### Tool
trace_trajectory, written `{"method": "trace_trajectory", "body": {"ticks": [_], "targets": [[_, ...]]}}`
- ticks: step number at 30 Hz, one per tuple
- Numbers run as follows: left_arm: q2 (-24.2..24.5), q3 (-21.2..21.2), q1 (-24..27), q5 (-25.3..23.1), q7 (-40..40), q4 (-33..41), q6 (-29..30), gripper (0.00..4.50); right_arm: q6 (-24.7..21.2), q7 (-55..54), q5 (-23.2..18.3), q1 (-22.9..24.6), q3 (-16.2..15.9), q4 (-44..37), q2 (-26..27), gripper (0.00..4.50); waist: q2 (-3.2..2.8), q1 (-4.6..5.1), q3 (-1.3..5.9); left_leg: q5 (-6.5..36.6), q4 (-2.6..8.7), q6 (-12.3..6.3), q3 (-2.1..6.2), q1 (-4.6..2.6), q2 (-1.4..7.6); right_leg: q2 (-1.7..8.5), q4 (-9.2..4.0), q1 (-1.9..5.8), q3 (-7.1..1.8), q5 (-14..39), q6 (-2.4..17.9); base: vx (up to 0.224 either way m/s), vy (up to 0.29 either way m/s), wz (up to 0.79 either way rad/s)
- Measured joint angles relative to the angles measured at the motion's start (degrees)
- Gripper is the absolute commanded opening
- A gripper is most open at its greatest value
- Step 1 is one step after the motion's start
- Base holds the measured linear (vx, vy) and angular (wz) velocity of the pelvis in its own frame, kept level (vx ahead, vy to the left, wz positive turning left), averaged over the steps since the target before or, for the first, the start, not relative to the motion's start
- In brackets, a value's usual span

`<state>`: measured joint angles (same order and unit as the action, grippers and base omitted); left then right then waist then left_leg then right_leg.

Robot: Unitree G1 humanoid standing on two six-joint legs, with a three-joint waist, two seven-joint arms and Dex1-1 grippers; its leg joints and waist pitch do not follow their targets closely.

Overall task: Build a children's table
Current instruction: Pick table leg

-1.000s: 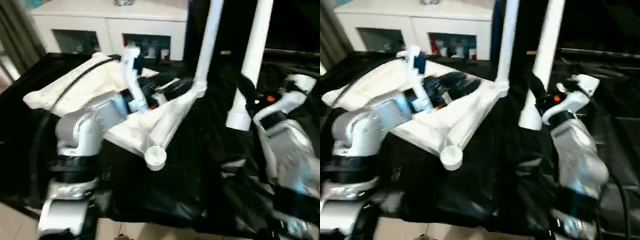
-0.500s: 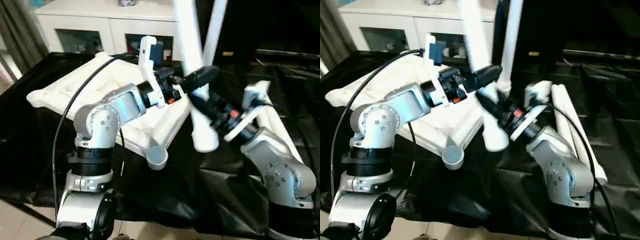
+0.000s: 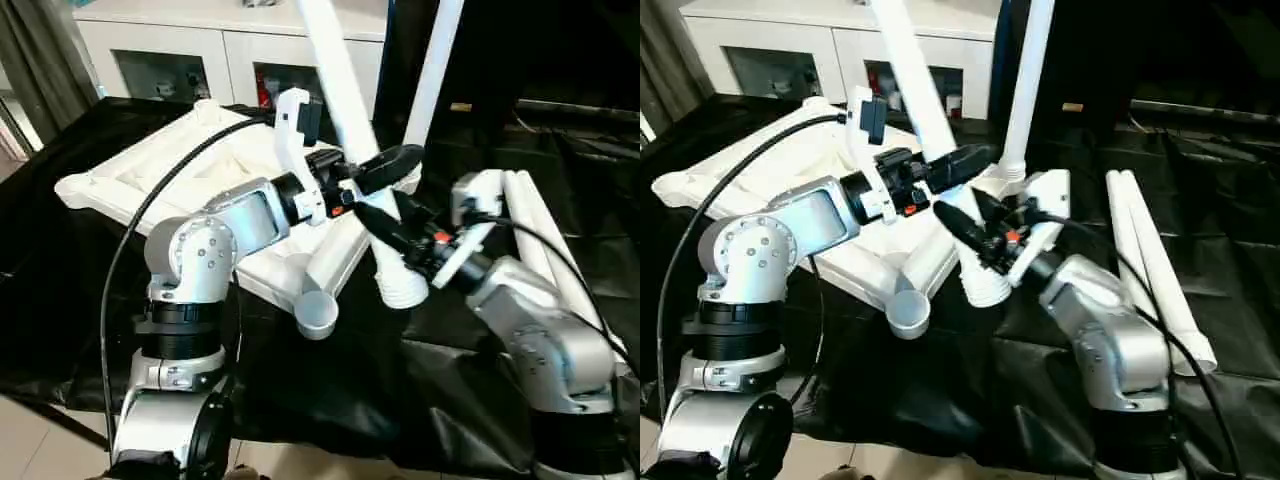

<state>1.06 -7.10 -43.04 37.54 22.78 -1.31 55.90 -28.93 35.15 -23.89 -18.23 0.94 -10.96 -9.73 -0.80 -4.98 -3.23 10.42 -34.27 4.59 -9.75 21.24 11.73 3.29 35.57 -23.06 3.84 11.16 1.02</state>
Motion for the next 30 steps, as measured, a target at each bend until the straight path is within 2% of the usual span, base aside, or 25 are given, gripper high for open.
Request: {"method": "trace_trajectory", "body": {"ticks": [2,6,9,17,19,26,28,30], "targets": [[-0.02,0.17,0.00,-0.35,-0.94,0.00,-0.01,3.82,0.44,-0.44,0.71,0.00,-0.48,0.12,0.01,1.85,0.00,0.00,0.00,0.00,0.00,-0.01,0.00,0.01,0.00,0.00,-0.02,0.00,0.00,-0.01,0.01,0.000,0.000,0.00],[-0.96,-0.15,-0.21,-2.43,-5.46,-1.40,-0.33,3.70,2.83,-2.38,4.85,-0.01,-2.98,1.42,-0.28,1.85,-0.02,0.02,0.01,0.00,0.00,0.00,0.01,0.02,0.00,0.00,-0.12,0.02,0.00,-0.08,-0.07,0.000,0.000,0.00],[-1.91,-0.52,-0.31,-3.62,-7.84,-2.55,-1.35,3.42,3.55,-3.74,6.23,-0.01,-3.76,2.58,0.01,1.84,-0.02,0.06,0.00,-0.01,0.00,-0.01,0.01,0.09,0.00,-0.01,-0.31,0.01,0.00,-0.23,-0.10,0.000,0.000,0.00],[-2.59,-1.93,-0.39,-3.64,-10.09,-3.03,-2.69,2.85,4.62,-5.03,7.27,-0.90,-3.85,3.40,0.41,1.84,-0.02,0.08,0.00,0.02,-0.01,-0.07,0.01,0.16,0.00,-0.01,-0.45,0.01,0.00,-0.38,-0.04,0.000,0.000,0.00],[-2.74,-2.11,-0.40,-3.55,-10.28,-3.03,-2.86,2.58,4.79,-5.18,7.64,-1.65,-3.88,3.46,0.43,1.84,-0.01,0.05,0.01,0.02,-0.01,-0.07,0.00,0.15,0.00,-0.01,-0.45,0.01,0.00,-0.38,-0.04,0.000,0.000,0.00],[-2.56,-2.35,-0.27,-1.67,-8.25,-2.74,-2.65,2.11,5.91,-5.03,7.91,-1.74,-4.63,3.67,0.49,1.84,-0.01,0.03,0.01,0.02,-0.01,-0.07,0.00,0.16,0.00,-0.01,-0.46,0.01,-0.01,-0.39,-0.05,0.000,0.000,0.00],[-1.84,-2.20,0.19,-1.16,-6.63,-1.80,-2.45,2.02,5.86,-4.54,7.26,-1.73,-4.64,3.64,0.61,2.40,-0.01,0.10,0.01,0.02,-0.01,-0.07,0.00,0.16,0.00,-0.01,-0.46,0.01,-0.01,-0.39,-0.04,0.000,0.000,0.00],[-0.79,-1.45,0.61,-1.08,-4.48,-0.94,-2.30,1.95,4.58,-3.53,5.34,-1.73,-4.25,3.48,0.62,2.56,-0.01,0.07,0.01,0.02,-0.01,-0.07,0.00,0.15,0.00,-0.01,-0.45,0.01,-0.01,-0.39,-0.04,0.000,0.000,0.00]]}}
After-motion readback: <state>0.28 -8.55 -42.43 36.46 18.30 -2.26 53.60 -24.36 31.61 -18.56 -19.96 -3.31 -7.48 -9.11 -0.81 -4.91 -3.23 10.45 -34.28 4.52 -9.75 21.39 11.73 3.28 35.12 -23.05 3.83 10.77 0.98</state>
